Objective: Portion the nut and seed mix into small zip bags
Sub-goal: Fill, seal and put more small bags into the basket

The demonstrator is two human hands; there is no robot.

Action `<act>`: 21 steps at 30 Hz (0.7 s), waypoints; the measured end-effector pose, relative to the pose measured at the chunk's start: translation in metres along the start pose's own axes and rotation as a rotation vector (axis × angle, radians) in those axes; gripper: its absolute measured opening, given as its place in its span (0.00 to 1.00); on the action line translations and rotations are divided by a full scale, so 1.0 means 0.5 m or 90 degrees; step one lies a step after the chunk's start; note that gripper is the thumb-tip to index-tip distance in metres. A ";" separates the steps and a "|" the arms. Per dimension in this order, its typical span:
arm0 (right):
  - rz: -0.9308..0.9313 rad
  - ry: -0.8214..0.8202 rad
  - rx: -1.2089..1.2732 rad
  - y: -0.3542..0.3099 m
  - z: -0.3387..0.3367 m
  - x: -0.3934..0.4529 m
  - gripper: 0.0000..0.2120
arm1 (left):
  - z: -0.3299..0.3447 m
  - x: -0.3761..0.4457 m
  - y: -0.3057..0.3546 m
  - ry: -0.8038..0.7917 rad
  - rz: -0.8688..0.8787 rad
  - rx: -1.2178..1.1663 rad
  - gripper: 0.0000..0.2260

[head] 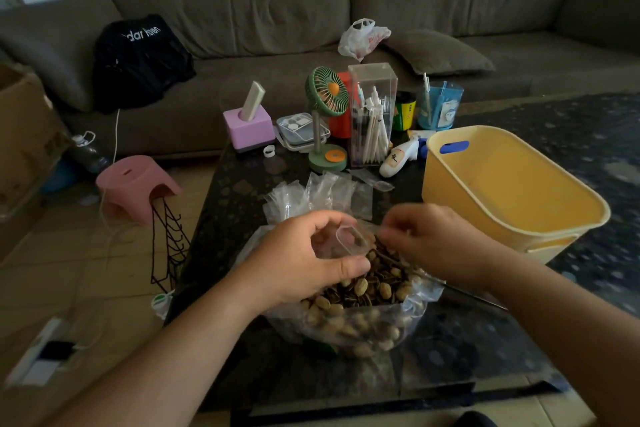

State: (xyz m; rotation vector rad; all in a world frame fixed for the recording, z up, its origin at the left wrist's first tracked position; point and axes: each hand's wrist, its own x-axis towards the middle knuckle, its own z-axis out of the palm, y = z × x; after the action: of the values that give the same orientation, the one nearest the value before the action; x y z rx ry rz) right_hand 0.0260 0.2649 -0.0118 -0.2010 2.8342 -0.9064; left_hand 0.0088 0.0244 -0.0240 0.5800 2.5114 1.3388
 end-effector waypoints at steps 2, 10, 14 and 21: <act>-0.013 -0.094 -0.244 0.023 0.009 0.004 0.07 | -0.009 -0.001 -0.006 -0.065 -0.054 -0.041 0.25; -0.041 -0.125 -0.394 0.027 0.026 0.028 0.15 | -0.011 0.002 -0.018 -0.060 -0.135 -0.092 0.21; -0.095 -0.169 -0.353 0.017 0.000 0.036 0.10 | -0.017 0.008 -0.021 -0.028 -0.130 -0.114 0.27; -0.041 -0.223 -0.076 0.016 -0.010 0.044 0.14 | -0.020 0.013 -0.031 -0.008 -0.158 -0.175 0.22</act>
State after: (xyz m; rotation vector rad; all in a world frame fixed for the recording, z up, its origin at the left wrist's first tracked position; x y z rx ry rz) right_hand 0.0031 0.2704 -0.0149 -0.4234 2.5663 -0.6396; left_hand -0.0043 0.0119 -0.0316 0.2103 2.2442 1.5380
